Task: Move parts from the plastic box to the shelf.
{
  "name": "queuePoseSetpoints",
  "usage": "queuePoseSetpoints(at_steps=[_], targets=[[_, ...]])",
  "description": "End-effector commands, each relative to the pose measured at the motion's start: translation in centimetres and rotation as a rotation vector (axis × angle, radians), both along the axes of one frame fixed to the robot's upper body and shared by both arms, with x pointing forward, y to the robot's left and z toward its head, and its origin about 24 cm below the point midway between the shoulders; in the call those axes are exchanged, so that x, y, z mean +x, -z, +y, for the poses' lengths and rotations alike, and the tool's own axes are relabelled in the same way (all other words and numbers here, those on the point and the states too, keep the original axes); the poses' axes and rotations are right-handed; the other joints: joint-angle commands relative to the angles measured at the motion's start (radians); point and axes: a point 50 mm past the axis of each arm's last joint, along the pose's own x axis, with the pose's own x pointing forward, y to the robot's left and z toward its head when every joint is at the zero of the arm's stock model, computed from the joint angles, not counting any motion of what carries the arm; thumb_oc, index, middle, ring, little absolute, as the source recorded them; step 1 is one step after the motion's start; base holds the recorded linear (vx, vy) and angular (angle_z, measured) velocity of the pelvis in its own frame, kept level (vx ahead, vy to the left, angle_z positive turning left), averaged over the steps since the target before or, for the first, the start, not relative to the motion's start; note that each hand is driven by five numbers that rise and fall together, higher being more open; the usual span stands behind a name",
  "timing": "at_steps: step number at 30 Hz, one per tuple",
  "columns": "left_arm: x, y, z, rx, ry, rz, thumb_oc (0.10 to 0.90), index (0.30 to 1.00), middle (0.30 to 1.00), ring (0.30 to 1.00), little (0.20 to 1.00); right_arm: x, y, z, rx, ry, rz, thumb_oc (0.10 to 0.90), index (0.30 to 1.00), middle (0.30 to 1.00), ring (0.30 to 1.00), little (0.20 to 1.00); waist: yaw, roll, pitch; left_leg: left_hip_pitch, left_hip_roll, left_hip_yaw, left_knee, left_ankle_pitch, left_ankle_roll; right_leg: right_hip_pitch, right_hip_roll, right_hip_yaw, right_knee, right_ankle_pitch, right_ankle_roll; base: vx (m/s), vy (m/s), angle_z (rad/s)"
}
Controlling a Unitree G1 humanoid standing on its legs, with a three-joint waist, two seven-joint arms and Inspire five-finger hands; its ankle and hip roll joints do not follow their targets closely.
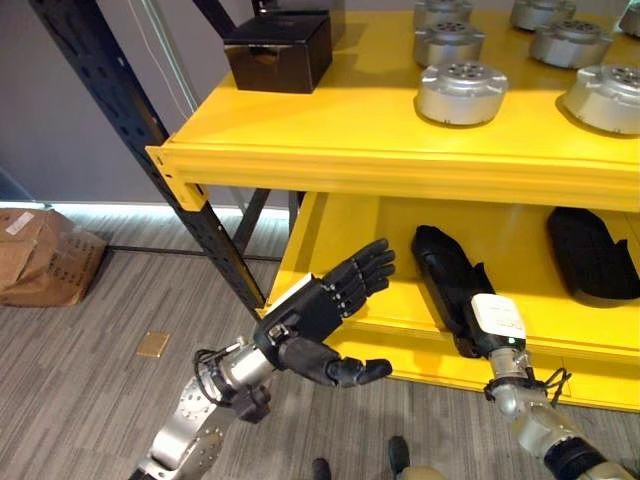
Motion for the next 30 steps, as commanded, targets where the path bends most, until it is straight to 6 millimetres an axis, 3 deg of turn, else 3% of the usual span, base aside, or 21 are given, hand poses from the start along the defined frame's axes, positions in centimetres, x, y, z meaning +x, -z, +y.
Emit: queuePoseSetpoints(at_steps=[1,18,25,26,30], targets=[[0.3,-3.7,-0.1,-0.111,0.033,-0.176,0.9,1.0,1.0,1.0,1.0,3.4,-4.3,-1.2,-0.047,0.044,-0.185,0.4,0.3,0.3,0.3,0.3,0.011,-0.016,-0.035,0.026,-0.004,0.022,0.007,-0.119,0.019,0.042,0.012,-0.043,0.009,-0.118,0.021,0.0,-0.044,0.0],[0.6,-3.9,-0.7,-0.124,0.056,-0.158,0.9,1.0,1.0,1.0,1.0,7.1,-7.7,-1.9,-0.031,0.121,-0.23,0.4,0.3,0.3,0.3,0.3,0.038,0.026,-0.005,-0.006,-0.004,0.004,0.024,-0.1,-0.003,0.029,0.0,-0.081,0.017,-0.121,0.005,0.0,-0.016,0.0],[0.9,-4.0,-1.2,-0.157,0.044,-0.137,0.9,1.0,1.0,1.0,1.0,9.1,-10.7,-2.8,0.001,0.201,-0.265,0.4,0.3,0.3,0.3,0.3,0.048,0.067,0.028,-0.047,-0.005,-0.006,0.053,-0.086,-0.018,-0.009,-0.009,-0.098,0.054,-0.133,-0.01,-0.01,0.006,-0.08],[1.1,-4.1,-1.1,-0.165,0.041,-0.14,0.9,1.0,1.0,1.0,1.0,9.7,-11.9,-3.2,0.022,0.229,-0.287,0.4,0.3,0.3,0.3,0.3,0.05,0.08,0.047,-0.062,-0.005,-0.008,0.057,-0.079,-0.022,-0.023,-0.011,-0.105,0.064,-0.135,-0.014,-0.05,0.02,-0.11],[1.2,-4.2,-1.2,-0.177,0.038,-0.149,0.9,1.0,1.0,1.0,1.0,10.2,-13.2,-3.7,0.044,0.263,-0.322,0.4,0.3,0.3,0.3,0.3,0.051,0.095,0.064,-0.073,-0.006,-0.011,0.052,-0.07,-0.026,-0.038,-0.012,-0.112,0.072,-0.139,-0.019,-0.03,0.008,-0.05]])
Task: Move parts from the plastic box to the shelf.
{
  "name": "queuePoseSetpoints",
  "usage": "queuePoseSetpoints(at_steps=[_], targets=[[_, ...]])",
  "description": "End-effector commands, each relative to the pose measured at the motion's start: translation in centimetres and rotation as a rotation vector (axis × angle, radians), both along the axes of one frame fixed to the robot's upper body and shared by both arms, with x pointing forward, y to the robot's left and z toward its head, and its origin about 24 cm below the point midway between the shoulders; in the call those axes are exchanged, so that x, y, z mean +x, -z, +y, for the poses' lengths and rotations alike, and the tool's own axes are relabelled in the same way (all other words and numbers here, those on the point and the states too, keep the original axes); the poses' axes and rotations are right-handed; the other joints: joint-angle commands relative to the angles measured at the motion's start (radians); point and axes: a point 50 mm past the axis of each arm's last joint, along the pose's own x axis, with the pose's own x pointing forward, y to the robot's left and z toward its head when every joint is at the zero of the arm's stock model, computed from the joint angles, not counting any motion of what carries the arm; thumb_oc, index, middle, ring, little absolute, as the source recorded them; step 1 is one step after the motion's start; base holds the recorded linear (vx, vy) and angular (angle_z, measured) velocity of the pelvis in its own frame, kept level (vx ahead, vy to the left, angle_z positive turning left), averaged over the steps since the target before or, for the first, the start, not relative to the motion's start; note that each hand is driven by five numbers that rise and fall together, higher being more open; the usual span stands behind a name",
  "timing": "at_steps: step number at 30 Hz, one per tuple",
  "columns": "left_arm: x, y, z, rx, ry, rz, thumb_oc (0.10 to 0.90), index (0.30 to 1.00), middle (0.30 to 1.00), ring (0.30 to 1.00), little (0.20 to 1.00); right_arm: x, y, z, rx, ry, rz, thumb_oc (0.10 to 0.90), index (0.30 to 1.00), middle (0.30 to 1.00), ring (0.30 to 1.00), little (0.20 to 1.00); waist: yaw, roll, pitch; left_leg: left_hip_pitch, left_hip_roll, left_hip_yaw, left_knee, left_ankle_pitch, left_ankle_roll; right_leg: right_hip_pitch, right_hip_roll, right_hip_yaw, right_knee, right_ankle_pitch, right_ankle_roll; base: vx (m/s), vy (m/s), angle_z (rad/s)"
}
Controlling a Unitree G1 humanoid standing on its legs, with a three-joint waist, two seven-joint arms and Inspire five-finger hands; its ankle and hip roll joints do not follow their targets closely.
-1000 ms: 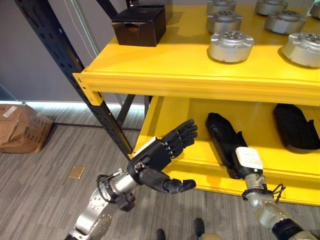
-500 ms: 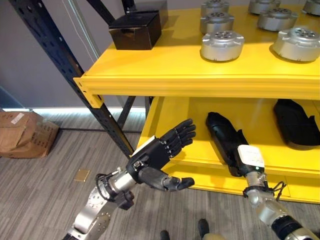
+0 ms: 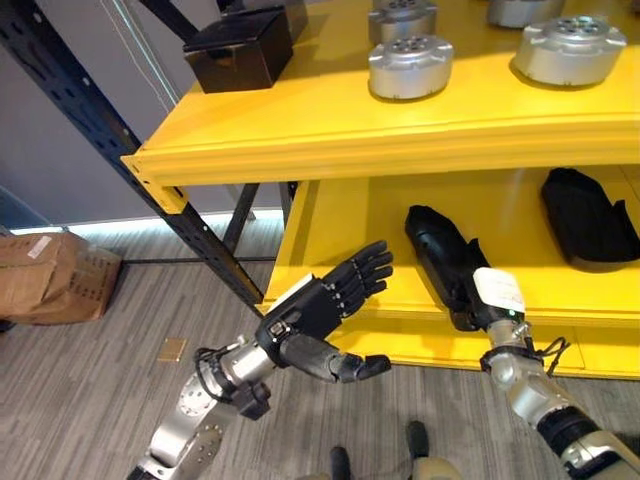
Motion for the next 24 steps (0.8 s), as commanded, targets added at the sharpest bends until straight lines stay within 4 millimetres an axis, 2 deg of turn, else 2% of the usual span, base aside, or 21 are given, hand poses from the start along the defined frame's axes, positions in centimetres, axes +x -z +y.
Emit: queuePoseSetpoints(at_steps=[1,4,10,15,19,21,22,23,24], targets=[[0.9,-4.4,-1.2,-0.158,0.028,-0.212,0.9,1.0,1.0,1.0,1.0,5.6,-9.7,-4.0,-0.041,0.256,-0.261,0.4,0.3,0.3,0.3,0.3,0.063,-0.006,0.042,0.016,-0.015,-0.005,0.052,-0.061,-0.027,0.054,0.002,-0.031,0.069,-0.148,-0.011,-0.03,-0.007,0.08],[0.9,-4.7,-1.4,-0.156,0.028,-0.222,0.9,1.0,1.0,1.0,1.0,6.0,-11.2,-4.6,-0.012,0.279,-0.31,0.4,0.3,0.3,0.3,0.3,0.066,0.002,0.053,0.004,-0.017,-0.005,0.056,-0.058,-0.031,0.041,0.001,-0.043,0.084,-0.155,-0.016,-0.01,-0.02,0.17],[0.8,-4.8,-1.4,-0.157,0.025,-0.233,0.9,1.0,1.0,1.0,1.0,6.2,-12.2,-4.0,-0.063,0.213,-0.367,0.4,0.3,0.3,0.3,0.3,0.065,0.003,0.053,-0.004,-0.021,-0.001,0.082,-0.066,-0.03,0.032,0.003,-0.058,0.113,-0.17,-0.026,0.02,-0.064,-0.03],[0.8,-4.5,-1.2,-0.158,0.036,-0.228,0.9,1.0,1.0,1.0,1.0,5.8,-13.1,-2.3,-0.223,0.089,-0.402,0.4,0.3,0.3,0.3,0.3,0.06,-0.022,0.034,-0.017,-0.012,-0.017,0.195,-0.069,-0.038,0.032,0.012,-0.057,0.149,-0.187,-0.047,0.05,-0.134,0.48],[0.8,-4.0,-1.1,-0.147,0.057,-0.205,0.9,1.0,1.0,1.0,1.0,4.9,-12.8,-0.8,-0.254,0.024,-0.42,0.4,0.3,0.3,0.3,0.3,0.054,-0.07,0.021,-0.088,-0.011,-0.032,0.43,-0.047,-0.036,0.04,0.026,-0.043,0.173,-0.19,-0.068,0.1,-0.184,-0.03],[0.8,-3.9,-1.1,-0.129,0.059,-0.203,0.9,1.0,1.0,1.0,1.0,4.9,-12.5,0.0,-0.24,0.011,-0.429,0.4,0.3,0.3,0.3,0.3,0.054,-0.083,0.02,-0.095,-0.029,-0.036,0.382,-0.085,-0.014,0.044,0.04,-0.014,0.178,-0.188,-0.059,0.12,-0.088,-0.17],[0.8,-3.9,-1.1,-0.129,0.059,-0.203,0.9,1.0,1.0,1.0,1.0,4.8,-12.5,0.0,-0.24,0.011,-0.429,0.4,0.3,0.3,0.3,0.3,0.055,-0.083,0.021,-0.092,-0.03,-0.035,0.379,-0.084,-0.013,0.045,0.04,-0.012,0.179,-0.188,-0.058,0.1,0.001,-0.16],[0.9,-3.9,-1.1,-0.12,0.056,-0.207,0.9,1.0,1.0,1.0,1.0,4.8,-12.5,0.6,-0.229,-0.001,-0.43,0.4,0.3,0.3,0.3,0.3,0.053,-0.087,0.02,-0.081,-0.041,-0.037,0.285,-0.1,-0.003,0.048,0.049,0.003,0.178,-0.188,-0.049,0.09,0.026,-0.31],[0.9,-4.0,-1.1,-0.119,0.057,-0.209,0.9,1.0,1.0,1.0,1.0,4.8,-12.5,0.7,-0.23,-0.004,-0.433,0.4,0.3,0.3,0.3,0.3,0.054,-0.088,0.021,-0.073,-0.046,-0.039,0.245,-0.1,-0.001,0.052,0.052,0.009,0.176,-0.187,-0.046,0.16,0.041,-0.29]])
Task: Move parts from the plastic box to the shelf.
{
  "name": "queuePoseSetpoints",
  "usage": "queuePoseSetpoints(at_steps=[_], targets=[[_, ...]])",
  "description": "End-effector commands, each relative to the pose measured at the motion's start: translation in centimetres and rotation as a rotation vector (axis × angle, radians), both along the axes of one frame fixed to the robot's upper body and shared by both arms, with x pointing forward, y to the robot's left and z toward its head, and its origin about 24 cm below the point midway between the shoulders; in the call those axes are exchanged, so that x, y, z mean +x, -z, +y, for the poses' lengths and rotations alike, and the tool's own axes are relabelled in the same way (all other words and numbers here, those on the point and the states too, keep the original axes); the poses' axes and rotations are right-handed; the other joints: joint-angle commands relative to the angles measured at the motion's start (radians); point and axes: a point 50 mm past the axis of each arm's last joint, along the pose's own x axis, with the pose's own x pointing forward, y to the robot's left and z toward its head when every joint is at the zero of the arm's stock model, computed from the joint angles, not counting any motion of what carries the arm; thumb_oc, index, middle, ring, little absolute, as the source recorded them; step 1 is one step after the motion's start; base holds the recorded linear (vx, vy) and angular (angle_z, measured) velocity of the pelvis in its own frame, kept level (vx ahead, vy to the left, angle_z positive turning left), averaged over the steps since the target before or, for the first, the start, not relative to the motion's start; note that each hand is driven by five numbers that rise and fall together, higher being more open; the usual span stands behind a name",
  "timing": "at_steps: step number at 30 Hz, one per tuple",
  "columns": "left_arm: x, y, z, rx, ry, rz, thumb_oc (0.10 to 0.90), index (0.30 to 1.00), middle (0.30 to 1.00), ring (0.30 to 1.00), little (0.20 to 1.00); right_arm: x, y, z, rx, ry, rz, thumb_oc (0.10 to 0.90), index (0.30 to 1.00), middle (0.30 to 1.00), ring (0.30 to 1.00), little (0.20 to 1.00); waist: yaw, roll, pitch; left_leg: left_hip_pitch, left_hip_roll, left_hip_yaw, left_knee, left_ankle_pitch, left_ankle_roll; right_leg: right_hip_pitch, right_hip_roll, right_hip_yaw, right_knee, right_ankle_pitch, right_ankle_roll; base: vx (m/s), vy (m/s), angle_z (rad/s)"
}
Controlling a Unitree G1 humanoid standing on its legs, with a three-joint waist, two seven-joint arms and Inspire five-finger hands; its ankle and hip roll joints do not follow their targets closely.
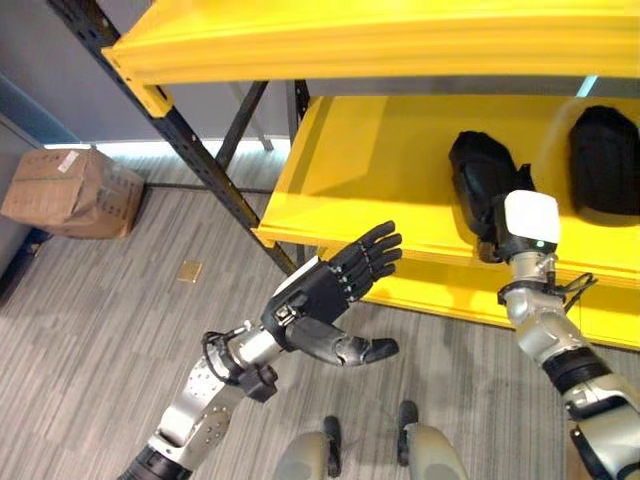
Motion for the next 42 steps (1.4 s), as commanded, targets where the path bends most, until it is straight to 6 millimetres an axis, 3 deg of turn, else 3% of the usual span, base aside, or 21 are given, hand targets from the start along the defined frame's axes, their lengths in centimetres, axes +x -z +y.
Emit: queuePoseSetpoints(at_steps=[1,5,9,12,21,24,27,29,30,31,33,35,42], targets=[[-0.5,-2.7,-0.1,-0.119,0.01,-0.143,0.9,1.0,1.0,1.0,1.0,0.4,-4.4,1.6,-0.106,-0.075,-0.191,0.4,0.3,0.3,0.3,0.3,0.0,-0.037,-0.101,-0.009,-0.052,-0.011,-0.141,-0.013,0.013,0.093,0.039,0.028,-0.146,0.012,0.079,0.17,0.038,-0.21],[-0.7,-2.5,0.4,-0.11,0.004,-0.144,0.9,1.0,1.0,1.0,1.0,0.2,-3.9,1.6,-0.091,-0.089,-0.172,0.4,0.3,0.3,0.3,0.3,0.029,-0.057,-0.086,-0.089,-0.05,-0.068,-0.184,0.074,-0.016,0.154,0.052,0.071,-0.185,0.014,0.08,0.15,0.044,-0.46],[-0.8,-2.4,0.7,-0.106,0.001,-0.144,0.9,1.0,1.0,1.0,1.0,0.1,-3.6,1.5,-0.084,-0.092,-0.158,0.4,0.3,0.3,0.3,0.3,0.039,-0.064,-0.088,-0.097,-0.052,-0.077,-0.191,0.079,-0.014,0.172,0.053,0.081,-0.198,0.013,0.082,0.1,0.062,-0.51],[-0.5,-2.5,0.5,-0.088,0.019,-0.156,0.9,1.0,1.0,1.0,1.0,-0.2,-2.0,1.3,-0.068,-0.075,-0.126,0.4,0.3,0.3,0.3,0.3,0.042,-0.075,-0.117,-0.031,-0.046,-0.049,-0.227,0.037,0.014,0.181,0.03,0.038,-0.204,0.004,0.09,0.21,0.213,-0.3],[-0.1,-2.4,0.4,-0.061,0.069,-0.158,0.9,1.0,1.0,1.0,1.0,-0.8,-1.0,0.6,-0.061,-0.017,-0.126,0.4,0.3,0.3,0.3,0.3,0.041,-0.091,-0.159,0.035,-0.067,-0.025,-0.218,-0.034,0.069,0.166,-0.016,0.012,-0.093,-0.038,0.125,0.15,0.207,0.02],[0.0,-2.4,0.3,-0.058,0.083,-0.155,0.9,1.0,1.0,1.0,1.0,-1.0,-0.4,0.5,-0.057,-0.021,-0.114,0.4,0.3,0.3,0.3,0.3,0.034,-0.082,-0.157,0.061,-0.071,-0.021,-0.209,-0.053,0.102,0.08,-0.035,-0.005,0.117,-0.026,0.147,0.12,0.176,0.07],[0.3,-2.4,0.2,-0.06,0.067,-0.152,0.9,1.0,1.0,1.0,1.0,-0.5,-0.3,0.8,-0.056,-0.041,-0.096,0.4,0.3,0.3,0.3,0.3,0.037,-0.08,-0.151,0.086,-0.075,-0.004,-0.212,-0.066,0.114,0.029,-0.051,-0.021,0.173,0.003,0.153,0.09,0.042,-0.11],[0.7,-2.7,0.2,-0.065,0.059,-0.157,0.9,1.0,1.0,1.0,1.0,0.2,-0.8,1.2,-0.043,-0.043,-0.091,0.4,0.3,0.3,0.3,0.3,0.026,-0.085,-0.145,0.116,-0.066,0.007,-0.227,-0.082,0.108,0.002,-0.049,0.002,0.054,0.019,0.166,0.08,-0.101,-0.25],[0.7,-2.9,0.0,-0.061,0.059,-0.163,0.9,1.0,1.0,1.0,1.0,0.5,-1.0,1.7,-0.043,-0.045,-0.09,0.4,0.3,0.3,0.3,0.3,0.022,-0.089,-0.135,0.137,-0.068,0.001,-0.238,-0.091,0.112,-0.039,-0.063,0.022,0.066,0.101,0.176,0.02,-0.121,-0.11],[0.7,-3.0,-0.1,-0.056,0.056,-0.169,0.9,1.0,1.0,1.0,1.0,0.6,-1.2,1.9,-0.042,-0.047,-0.087,0.4,0.3,0.3,0.3,0.3,0.018,-0.09,-0.133,0.147,-0.064,-0.001,-0.245,-0.094,0.109,-0.051,-0.059,0.035,0.052,0.106,0.179,0.01,-0.084,-0.06],[0.9,-3.0,-0.1,-0.05,0.038,-0.172,0.9,1.0,1.0,1.0,1.0,0.8,-1.4,1.6,-0.028,-0.047,-0.076,0.4,0.3,0.3,0.3,0.3,0.011,-0.085,-0.137,0.154,-0.047,0.004,-0.258,-0.09,0.096,-0.023,-0.036,0.043,-0.005,0.049,0.176,0.01,-0.112,0.1],[1.0,-2.7,-0.4,-0.072,0.031,-0.146,0.9,1.0,1.0,1.0,1.0,0.2,-0.3,1.2,-0.022,-0.029,-0.01,0.4,0.3,0.3,0.3,0.3,0.011,-0.102,-0.159,0.141,-0.042,0.009,-0.276,-0.072,0.079,0.052,-0.038,0.026,-0.126,0.058,0.174,0.03,-0.134,0.23],[0.8,-2.5,-0.7,-0.078,0.049,-0.14,0.9,1.0,1.0,1.0,1.0,0.3,1.4,1.1,0.003,-0.009,0.082,0.4,0.3,0.3,0.3,0.3,0.022,-0.106,-0.171,0.163,-0.026,0.019,-0.318,-0.058,0.055,0.112,-0.043,0.002,-0.222,0.083,0.171,-0.02,-0.046,-0.04]])
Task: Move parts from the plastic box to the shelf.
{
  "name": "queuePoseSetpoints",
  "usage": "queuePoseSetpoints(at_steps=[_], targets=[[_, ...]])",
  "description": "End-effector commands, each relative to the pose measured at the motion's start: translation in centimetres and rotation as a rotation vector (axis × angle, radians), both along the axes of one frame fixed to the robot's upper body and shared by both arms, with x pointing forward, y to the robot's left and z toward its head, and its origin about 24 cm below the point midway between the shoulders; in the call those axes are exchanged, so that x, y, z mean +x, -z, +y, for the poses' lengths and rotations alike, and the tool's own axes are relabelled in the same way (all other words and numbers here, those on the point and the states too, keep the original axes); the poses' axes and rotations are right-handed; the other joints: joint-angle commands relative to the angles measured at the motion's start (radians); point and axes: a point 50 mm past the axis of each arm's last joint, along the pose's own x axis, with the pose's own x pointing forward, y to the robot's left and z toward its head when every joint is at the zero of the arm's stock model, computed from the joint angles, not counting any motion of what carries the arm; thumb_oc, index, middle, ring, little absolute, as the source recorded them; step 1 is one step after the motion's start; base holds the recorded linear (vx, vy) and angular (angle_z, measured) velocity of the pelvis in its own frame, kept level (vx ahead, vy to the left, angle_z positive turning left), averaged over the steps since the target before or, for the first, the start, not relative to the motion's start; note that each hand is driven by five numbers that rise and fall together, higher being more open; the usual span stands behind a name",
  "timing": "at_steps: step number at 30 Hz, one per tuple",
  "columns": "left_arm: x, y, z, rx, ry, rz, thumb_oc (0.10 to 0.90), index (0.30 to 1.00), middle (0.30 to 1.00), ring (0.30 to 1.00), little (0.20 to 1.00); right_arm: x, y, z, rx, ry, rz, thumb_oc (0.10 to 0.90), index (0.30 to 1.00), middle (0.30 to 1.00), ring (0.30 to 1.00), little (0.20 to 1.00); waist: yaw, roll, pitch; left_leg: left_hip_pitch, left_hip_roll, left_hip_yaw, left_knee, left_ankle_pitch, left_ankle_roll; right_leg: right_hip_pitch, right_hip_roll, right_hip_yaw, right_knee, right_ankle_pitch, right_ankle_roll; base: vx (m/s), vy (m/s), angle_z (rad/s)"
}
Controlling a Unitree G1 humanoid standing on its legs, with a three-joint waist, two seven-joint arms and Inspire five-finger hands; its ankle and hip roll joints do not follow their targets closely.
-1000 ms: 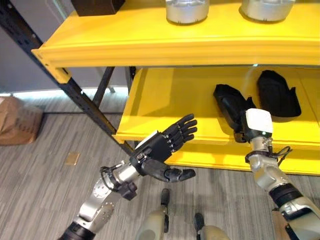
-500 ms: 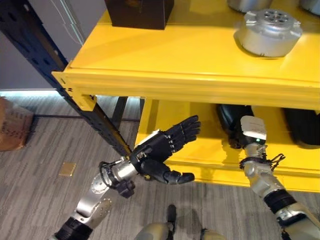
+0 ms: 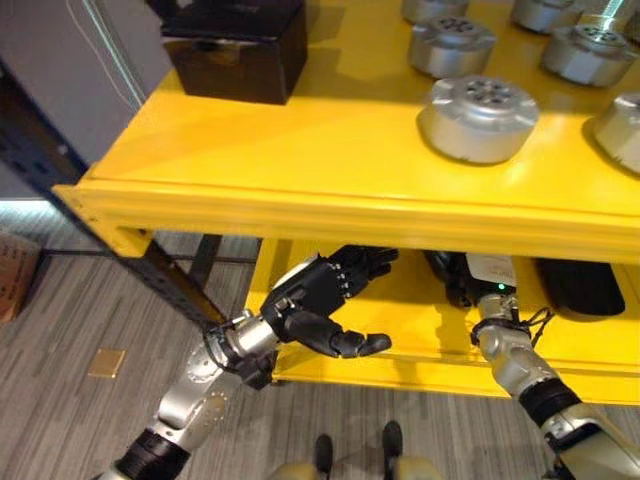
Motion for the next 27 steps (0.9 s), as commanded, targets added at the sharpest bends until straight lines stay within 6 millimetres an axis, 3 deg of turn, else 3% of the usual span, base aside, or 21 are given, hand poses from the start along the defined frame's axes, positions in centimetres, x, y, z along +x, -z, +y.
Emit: queuePoseSetpoints(at_steps=[1,13,27], targets=[[-0.6,-2.8,-1.3,-0.138,0.062,-0.145,0.9,1.0,1.0,1.0,1.0,2.5,-5.1,-0.6,-0.048,0.008,-0.165,0.4,0.3,0.3,0.3,0.3,0.002,0.016,-0.07,0.015,0.07,0.044,-0.008,-0.101,-0.035,0.034,0.002,-0.036,0.071,-0.141,0.035,-0.03,-0.037,-0.08],[-0.3,-2.4,-1.1,-0.147,-0.009,-0.117,0.9,1.0,1.0,1.0,1.0,1.7,-2.4,1.4,-0.026,-0.076,-0.02,0.4,0.3,0.3,0.3,0.3,-0.006,0.004,-0.085,0.039,0.086,0.059,-0.013,-0.108,-0.045,0.066,0.008,-0.037,0.028,-0.132,0.029,-0.01,-0.012,-0.06],[-0.3,-2.0,-0.9,-0.156,-0.039,-0.124,0.9,1.0,1.0,1.0,1.0,-0.1,1.1,4.7,0.139,-0.169,0.142,0.4,0.3,0.3,0.3,0.3,-0.008,-0.005,-0.092,0.047,0.084,0.063,-0.013,-0.113,-0.043,0.078,0.013,-0.027,0.013,-0.129,0.025,-0.01,0.001,-0.01]])
